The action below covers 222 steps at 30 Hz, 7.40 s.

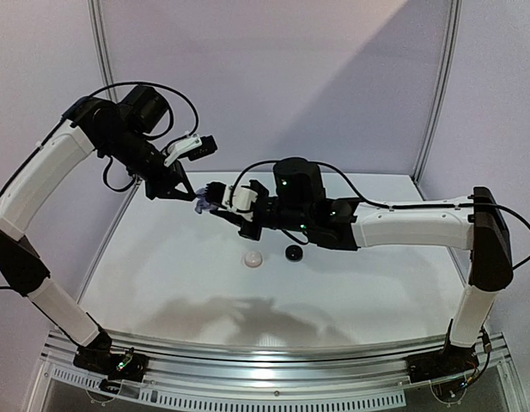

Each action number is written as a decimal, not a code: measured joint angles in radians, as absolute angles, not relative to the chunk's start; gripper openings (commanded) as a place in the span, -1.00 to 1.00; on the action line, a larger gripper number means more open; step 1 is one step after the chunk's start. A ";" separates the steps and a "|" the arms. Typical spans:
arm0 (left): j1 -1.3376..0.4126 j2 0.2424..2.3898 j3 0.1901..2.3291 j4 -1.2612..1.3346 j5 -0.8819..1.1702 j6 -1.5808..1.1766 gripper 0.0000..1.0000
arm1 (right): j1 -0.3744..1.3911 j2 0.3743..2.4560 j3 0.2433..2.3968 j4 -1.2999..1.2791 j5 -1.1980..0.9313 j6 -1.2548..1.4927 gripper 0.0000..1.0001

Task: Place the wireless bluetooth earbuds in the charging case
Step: Adjust the left earbud in the left side groove of the charging case, then close the charging case, then place the charging case with the earbuds at the center of the board, then reset both arms

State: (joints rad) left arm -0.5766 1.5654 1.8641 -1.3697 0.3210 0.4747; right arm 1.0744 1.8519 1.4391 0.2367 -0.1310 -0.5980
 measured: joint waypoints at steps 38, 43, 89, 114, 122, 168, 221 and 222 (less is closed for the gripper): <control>-0.562 1.037 1.182 -0.453 0.430 -0.009 0.99 | 1.047 1.786 1.428 0.323 -0.082 -0.272 -1.00; -0.562 1.089 1.188 -0.430 0.405 -0.032 0.93 | 1.050 1.785 1.428 0.326 -0.083 -0.274 -1.00; -0.554 1.088 1.208 -0.449 0.279 0.124 0.43 | 1.053 1.770 1.433 0.337 -0.150 -0.300 -1.00; -0.485 1.129 1.268 -0.560 0.947 0.479 0.61 | 1.055 1.713 1.446 0.290 -0.444 -0.324 -1.00; -0.517 1.092 1.280 -0.573 0.957 0.552 0.05 | 1.066 1.717 1.472 0.245 -0.423 -0.300 -1.00; -0.343 0.898 0.935 -0.333 0.323 -0.025 0.99 | 0.852 1.993 1.140 -0.007 -0.637 0.960 -0.87; 0.138 0.944 0.388 0.062 0.043 -0.145 0.99 | 0.122 1.182 0.663 -0.201 0.536 0.713 0.98; 0.147 0.945 0.384 0.073 0.048 -0.141 0.99 | 0.122 1.177 0.649 -0.193 0.544 0.710 0.98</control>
